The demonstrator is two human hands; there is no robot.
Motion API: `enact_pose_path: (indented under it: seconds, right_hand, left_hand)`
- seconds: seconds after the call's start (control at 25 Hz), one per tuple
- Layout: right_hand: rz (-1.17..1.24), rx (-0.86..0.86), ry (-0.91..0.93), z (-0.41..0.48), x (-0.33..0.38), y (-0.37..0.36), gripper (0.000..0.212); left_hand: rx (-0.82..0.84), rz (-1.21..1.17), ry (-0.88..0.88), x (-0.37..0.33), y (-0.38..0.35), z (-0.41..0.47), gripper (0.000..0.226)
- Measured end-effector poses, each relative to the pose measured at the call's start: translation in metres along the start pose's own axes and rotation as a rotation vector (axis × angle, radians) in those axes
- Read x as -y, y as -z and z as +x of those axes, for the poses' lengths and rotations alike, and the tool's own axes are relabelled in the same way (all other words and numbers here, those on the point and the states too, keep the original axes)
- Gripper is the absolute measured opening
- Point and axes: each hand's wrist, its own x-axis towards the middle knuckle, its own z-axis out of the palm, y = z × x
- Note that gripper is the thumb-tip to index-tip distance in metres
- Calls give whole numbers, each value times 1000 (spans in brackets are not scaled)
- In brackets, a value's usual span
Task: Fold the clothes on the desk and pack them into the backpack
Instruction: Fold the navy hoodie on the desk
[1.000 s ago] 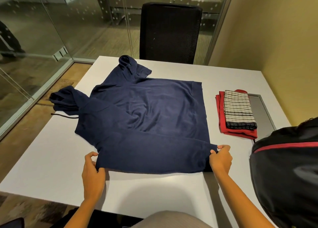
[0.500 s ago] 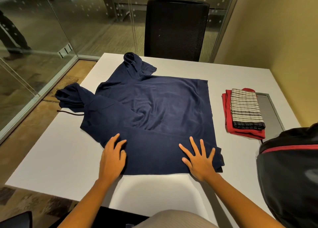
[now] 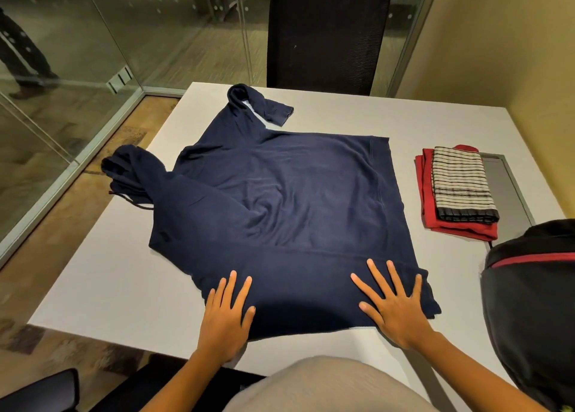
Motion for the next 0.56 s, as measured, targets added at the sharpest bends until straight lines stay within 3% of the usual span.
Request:
enact_pose_path:
  seconds: [0.2,0.44,0.56]
  right_hand:
    - [200,-56,-64,24,18,26,55]
    - [268,-144,11,93,31,52,57]
    - [306,-163,49,137,32,64,60]
  left_hand:
    - [-121,-185,100,-8,37,25,64]
    - [-256,-202,104,-3,67,93,46]
    - [-266,-206,126,6,76,131,47]
